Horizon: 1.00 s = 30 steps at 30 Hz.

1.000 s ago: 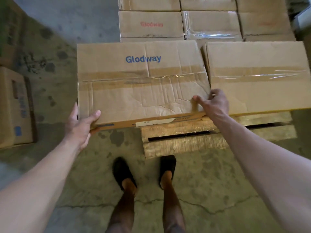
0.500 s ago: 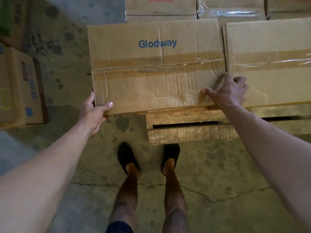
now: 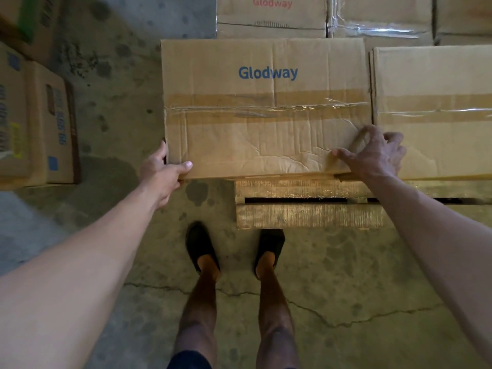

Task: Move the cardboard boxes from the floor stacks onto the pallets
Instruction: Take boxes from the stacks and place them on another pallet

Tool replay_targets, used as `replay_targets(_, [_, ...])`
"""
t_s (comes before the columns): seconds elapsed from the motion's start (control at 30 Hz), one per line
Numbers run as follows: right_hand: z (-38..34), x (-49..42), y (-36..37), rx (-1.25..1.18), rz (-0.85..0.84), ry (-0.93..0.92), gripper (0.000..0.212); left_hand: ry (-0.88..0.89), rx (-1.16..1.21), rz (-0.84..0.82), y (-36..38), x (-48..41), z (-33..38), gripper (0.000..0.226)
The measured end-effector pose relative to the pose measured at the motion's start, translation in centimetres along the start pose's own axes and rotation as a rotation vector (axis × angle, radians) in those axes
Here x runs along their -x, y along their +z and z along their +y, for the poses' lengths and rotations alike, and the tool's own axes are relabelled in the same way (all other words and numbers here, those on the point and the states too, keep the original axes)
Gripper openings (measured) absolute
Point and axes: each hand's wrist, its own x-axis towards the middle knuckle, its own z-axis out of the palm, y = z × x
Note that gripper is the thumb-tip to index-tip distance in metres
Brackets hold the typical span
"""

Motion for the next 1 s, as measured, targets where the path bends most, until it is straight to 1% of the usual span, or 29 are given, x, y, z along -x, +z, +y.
replay_targets(0.2, [0.0,0.1,-0.4,0.040,-0.050,-0.025,0.072,-0.014,-0.052,0.002,-0.3,-0.2,0.2,0.085])
replay_targets(0.3, [-0.4,0.2,-1.0,0.087,-0.098,-0.036,0.075,0.021,-0.260,0.010,-0.6,0.8,1.2,0.086])
replay_targets(0.37, [-1.3,0.9,-1.5,0.095,-0.113,-0.035,0.077,0.100,-0.421,0.108,-0.9,2.4,2.4,0.082])
replay_targets(0.4, [-2.0,1.7,-1.9,0.097,-0.116,-0.053,0.076,0.143,-0.459,0.176,-1.2,3.4,3.0,0.079])
replay_targets(0.5, [-5.7,4.8,-3.2,0.119,-0.144,-0.214,0.073,0.277,-0.491,0.358,-3.1,7.1,5.2,0.069])
replay_targets(0.67, [-16.7,12.8,-5.8,0.089,-0.193,-0.499,0.066,0.431,-0.490,0.630,-9.7,13.5,8.7,0.063])
replay_targets(0.83, [-32.1,24.7,-8.5,0.032,-0.154,-0.780,0.064,0.497,-0.355,0.832,-22.2,20.0,13.1,0.063])
replay_targets(1.0, [-46.7,37.3,-8.8,-0.052,-0.166,-0.999,0.066,0.543,-0.278,1.043,-36.5,26.3,16.9,0.051])
